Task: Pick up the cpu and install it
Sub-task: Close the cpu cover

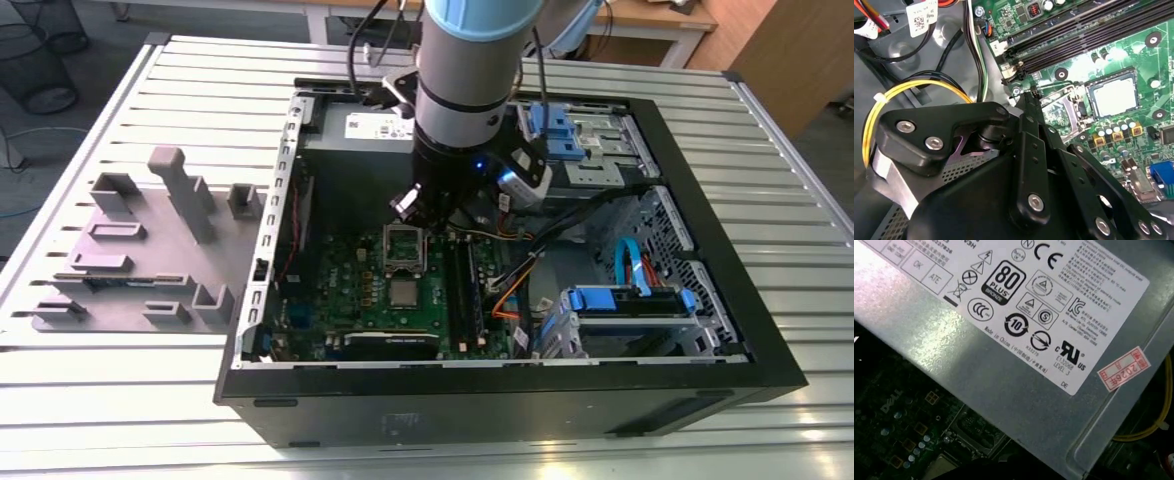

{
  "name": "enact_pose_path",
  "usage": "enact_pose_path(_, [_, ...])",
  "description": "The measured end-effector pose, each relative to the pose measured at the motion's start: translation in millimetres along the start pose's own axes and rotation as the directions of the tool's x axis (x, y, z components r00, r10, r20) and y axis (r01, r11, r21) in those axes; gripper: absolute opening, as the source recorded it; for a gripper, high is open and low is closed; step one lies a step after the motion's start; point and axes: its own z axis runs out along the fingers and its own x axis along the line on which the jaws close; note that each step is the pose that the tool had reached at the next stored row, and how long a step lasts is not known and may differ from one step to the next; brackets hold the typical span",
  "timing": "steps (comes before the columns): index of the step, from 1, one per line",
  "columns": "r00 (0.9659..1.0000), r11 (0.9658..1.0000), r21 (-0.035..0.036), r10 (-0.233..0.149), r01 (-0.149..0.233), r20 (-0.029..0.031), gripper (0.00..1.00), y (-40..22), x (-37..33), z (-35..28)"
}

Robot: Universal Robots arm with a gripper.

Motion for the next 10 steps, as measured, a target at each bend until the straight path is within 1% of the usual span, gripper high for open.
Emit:
enact_pose_path(5, [1.0000, 1.0000, -0.0001, 0.000, 0.000, 0.0002, 0.11, 0.6, -3.9, 2.1])
enact_pose_path(10, [1.0000, 1.0000, -0.0002, 0.000, 0.000, 0.0003, 0.11, 2.2, -7.4, 6.5])
